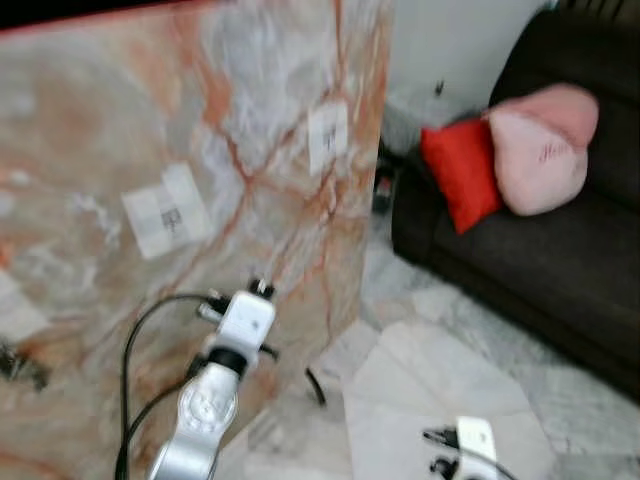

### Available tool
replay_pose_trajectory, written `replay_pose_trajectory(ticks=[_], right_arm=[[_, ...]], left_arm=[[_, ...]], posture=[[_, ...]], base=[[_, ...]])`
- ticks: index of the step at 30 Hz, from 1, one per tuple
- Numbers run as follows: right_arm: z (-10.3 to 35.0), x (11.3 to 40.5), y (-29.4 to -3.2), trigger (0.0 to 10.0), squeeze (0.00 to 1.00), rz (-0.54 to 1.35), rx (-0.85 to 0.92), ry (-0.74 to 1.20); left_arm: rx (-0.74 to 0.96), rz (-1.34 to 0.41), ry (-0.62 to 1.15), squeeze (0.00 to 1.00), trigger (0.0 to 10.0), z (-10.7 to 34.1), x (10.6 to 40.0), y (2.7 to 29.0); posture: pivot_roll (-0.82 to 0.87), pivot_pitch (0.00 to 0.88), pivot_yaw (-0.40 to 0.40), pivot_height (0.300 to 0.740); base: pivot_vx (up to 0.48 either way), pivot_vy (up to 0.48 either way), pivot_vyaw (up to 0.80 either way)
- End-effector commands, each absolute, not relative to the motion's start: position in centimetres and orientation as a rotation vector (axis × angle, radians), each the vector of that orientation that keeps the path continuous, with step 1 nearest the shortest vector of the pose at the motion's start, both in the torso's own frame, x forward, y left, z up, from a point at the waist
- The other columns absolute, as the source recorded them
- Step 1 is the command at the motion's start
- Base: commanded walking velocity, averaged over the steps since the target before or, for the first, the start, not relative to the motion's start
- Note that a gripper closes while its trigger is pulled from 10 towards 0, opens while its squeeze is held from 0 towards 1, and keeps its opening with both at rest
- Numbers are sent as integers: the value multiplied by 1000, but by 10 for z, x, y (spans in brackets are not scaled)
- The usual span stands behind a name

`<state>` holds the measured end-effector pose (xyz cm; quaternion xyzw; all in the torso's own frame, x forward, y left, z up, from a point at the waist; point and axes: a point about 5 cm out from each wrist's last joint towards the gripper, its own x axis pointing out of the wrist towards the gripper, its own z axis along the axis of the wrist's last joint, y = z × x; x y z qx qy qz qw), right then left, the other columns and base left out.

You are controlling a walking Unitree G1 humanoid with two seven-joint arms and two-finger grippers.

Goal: Hang keys on a hook

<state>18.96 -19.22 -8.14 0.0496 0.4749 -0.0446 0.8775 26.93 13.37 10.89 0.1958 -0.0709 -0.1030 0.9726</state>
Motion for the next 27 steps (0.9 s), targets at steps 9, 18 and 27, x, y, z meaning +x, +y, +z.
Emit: replay_pose_trajectory(ticks=[9, 18, 27], right_arm=[[-83, 189, -184, 10000, 0, -78, 109, 996], [-83, 189, -184, 10000, 0, -81, 108, 997], [-83, 189, -183, 10000, 0, -82, 111, 996]], left_arm=[[380, -81, -254, 0, 10000, 131, 263, 152], [322, 2, -263, 0, 10000, 138, 264, 168], [294, -26, -305, 0, 10000, 151, 272, 160]], posture=[[8, 0, -84, 740], [12, 0, -84, 740], [10, 0, -83, 740]], base=[[0, 0, 0], [0, 0, 0], [0, 0, 0]])
